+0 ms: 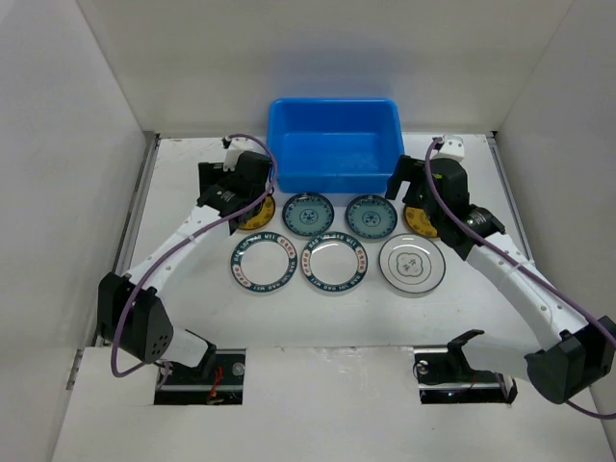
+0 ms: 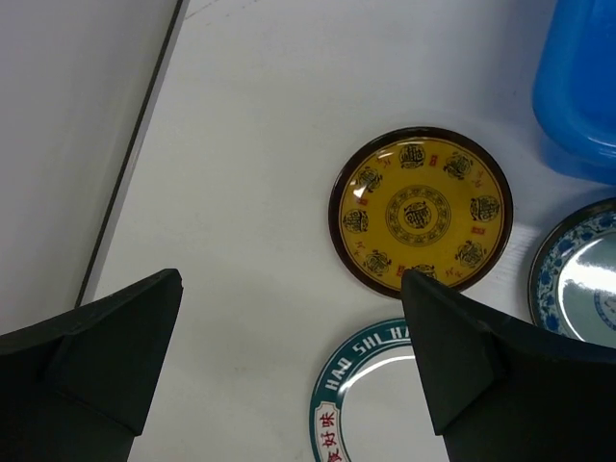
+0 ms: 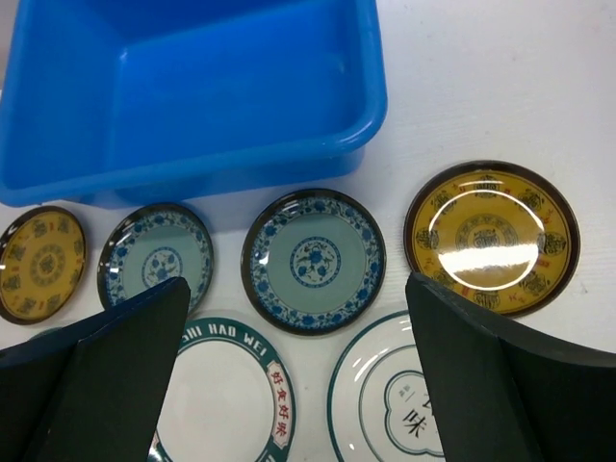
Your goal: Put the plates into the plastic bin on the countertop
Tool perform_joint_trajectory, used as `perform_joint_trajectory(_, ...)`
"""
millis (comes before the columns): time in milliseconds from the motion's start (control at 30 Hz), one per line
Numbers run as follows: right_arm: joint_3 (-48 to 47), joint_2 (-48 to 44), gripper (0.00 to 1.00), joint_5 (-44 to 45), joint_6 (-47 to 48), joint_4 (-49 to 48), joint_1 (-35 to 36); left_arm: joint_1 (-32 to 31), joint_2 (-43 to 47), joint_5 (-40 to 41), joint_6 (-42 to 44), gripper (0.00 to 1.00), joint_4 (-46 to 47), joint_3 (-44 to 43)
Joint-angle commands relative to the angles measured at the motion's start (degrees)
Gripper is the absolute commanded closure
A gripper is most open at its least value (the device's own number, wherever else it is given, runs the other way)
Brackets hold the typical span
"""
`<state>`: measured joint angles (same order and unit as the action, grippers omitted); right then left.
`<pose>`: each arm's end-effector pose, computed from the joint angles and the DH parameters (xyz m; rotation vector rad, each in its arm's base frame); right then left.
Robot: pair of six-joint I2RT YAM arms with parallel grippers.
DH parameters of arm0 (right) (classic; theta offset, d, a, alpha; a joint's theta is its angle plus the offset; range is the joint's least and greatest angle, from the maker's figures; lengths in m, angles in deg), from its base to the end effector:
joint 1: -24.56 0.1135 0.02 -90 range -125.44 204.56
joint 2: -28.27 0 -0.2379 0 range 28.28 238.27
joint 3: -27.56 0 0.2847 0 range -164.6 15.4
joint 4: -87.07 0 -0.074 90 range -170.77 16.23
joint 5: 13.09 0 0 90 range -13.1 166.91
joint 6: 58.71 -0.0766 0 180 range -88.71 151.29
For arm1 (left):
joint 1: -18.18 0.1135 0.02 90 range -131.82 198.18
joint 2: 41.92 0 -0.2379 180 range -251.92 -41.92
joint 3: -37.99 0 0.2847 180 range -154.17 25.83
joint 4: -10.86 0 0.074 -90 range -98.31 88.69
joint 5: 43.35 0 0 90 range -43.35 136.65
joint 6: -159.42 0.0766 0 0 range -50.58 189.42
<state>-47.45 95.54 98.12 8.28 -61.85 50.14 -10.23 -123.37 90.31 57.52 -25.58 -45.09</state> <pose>0.3220 0.1234 0.3137 0.1952 1.9443 0.1938 0.3554 -0.1321 0.2830 -0.1256 2.0137 0.3870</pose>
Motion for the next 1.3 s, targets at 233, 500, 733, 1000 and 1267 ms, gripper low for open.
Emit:
perform_joint_trajectory(233,-1.85,0.15,0.0,2.52,-2.48,3.41,4.42,-4.86,23.4,-8.48,-9.19,0.0,7.38,18.06)
perform_joint_trajectory(500,2.82,-1.0,0.0,1.9,-4.41,1.83,7.42,-0.13,38.81,-18.94,-21.73,0.0,5.55,34.77)
perform_joint_trajectory(733,2.47,1.46,0.0,1.38,-4.95,-0.11,9.35,9.36,45.67,-36.25,-39.14,0.03,6.87,48.04)
perform_joint_trajectory(1000,0.45,5.77,0.0,-0.73,-5.3,-0.11,9.44,17.1,54.72,-48.92,-46.98,0.13,9.33,58.6)
perform_joint_trajectory(1267,-0.87,8.32,0.0,-3.28,-6.52,-0.72,9.44,21.5,56.58,-55.96,-50.32,0.31,15.03,66.77)
